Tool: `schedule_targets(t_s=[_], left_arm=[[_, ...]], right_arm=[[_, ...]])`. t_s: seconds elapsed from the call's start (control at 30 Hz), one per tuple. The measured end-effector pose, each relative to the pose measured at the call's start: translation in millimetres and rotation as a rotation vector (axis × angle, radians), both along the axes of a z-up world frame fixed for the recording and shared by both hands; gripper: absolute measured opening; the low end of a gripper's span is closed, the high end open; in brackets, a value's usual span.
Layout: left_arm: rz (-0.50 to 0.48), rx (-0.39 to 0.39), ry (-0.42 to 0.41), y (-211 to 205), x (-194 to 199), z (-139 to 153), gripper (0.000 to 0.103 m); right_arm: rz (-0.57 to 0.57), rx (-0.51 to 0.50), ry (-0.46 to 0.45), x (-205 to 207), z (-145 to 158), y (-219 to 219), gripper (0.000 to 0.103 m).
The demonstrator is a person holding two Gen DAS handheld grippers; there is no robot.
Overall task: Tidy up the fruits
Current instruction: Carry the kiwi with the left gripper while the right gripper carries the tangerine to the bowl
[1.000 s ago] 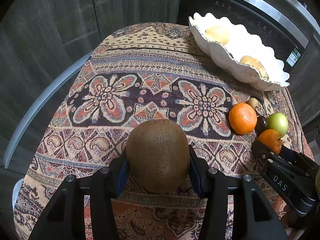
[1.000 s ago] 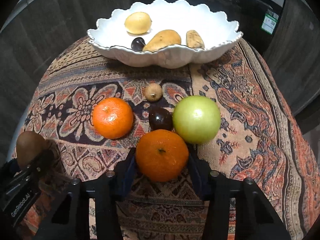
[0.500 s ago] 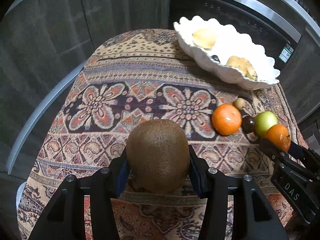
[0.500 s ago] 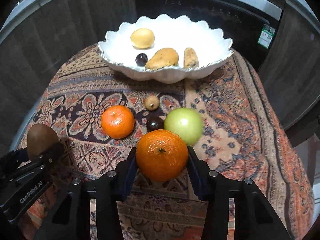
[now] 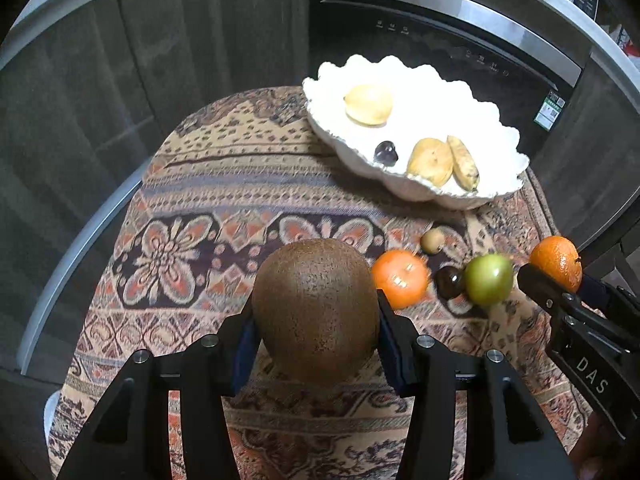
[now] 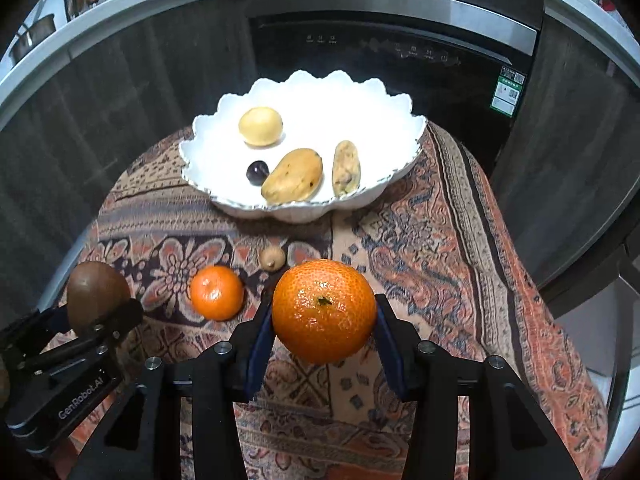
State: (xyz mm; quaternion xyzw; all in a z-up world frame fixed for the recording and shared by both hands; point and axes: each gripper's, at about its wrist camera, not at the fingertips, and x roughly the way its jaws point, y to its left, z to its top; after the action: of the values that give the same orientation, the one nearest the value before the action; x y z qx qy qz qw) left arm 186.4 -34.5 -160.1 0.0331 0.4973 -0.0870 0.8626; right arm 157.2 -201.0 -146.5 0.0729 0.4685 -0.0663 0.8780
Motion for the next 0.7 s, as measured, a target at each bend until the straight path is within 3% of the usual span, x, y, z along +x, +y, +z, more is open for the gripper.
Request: schedule_targets(t_s=[0.7], left_arm=[[-0.051,-0.001,-0.064,-48.1,76.0,45.2,0.051]], right_arm=[[-0.011,-0.018,-0.088,58.2,43.5,-46.6,0.048]])
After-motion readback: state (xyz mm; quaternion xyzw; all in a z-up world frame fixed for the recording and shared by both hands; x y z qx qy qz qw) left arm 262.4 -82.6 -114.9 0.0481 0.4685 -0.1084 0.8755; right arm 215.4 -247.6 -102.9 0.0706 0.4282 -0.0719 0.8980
